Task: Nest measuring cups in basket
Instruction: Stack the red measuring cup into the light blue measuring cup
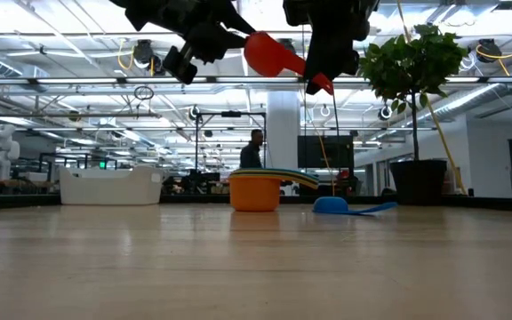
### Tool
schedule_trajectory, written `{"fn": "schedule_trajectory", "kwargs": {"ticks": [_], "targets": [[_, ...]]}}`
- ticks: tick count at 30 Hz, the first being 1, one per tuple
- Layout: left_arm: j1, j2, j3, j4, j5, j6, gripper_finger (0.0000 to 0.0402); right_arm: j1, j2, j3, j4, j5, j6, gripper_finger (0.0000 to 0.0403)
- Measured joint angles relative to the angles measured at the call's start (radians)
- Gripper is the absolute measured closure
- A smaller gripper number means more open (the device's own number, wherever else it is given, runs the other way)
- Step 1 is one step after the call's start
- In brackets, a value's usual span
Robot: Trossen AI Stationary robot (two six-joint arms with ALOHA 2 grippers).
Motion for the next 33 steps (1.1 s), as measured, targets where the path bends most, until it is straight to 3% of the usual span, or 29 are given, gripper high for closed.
{"fn": "schedule_trajectory", "kwargs": {"ticks": [7, 14, 25, 33], "targets": [[0.000, 0.000, 0.000, -0.001, -0.001, 0.022, 0.0392, 0.000, 0.000, 0.000, -0.001, 0.004, 0.000, 0.0270], [0.001, 0.000, 0.000, -0.003, 0.000, 0.029, 0.0396, 0.000, 0.000, -0.001, 0.003, 0.004, -0.002, 0.0267], [0.019, -0.027, -0.001, -0.003, 0.025, 0.168, 0.0399, -0.007, -0.040, -0.002, -0.003, 0.004, 0.055, 0.0182], [0.045, -0.082, -0.001, -0.008, 0.052, 0.259, 0.0400, -0.010, -0.069, -0.002, -0.023, -0.004, 0.141, 0.0164]]}}
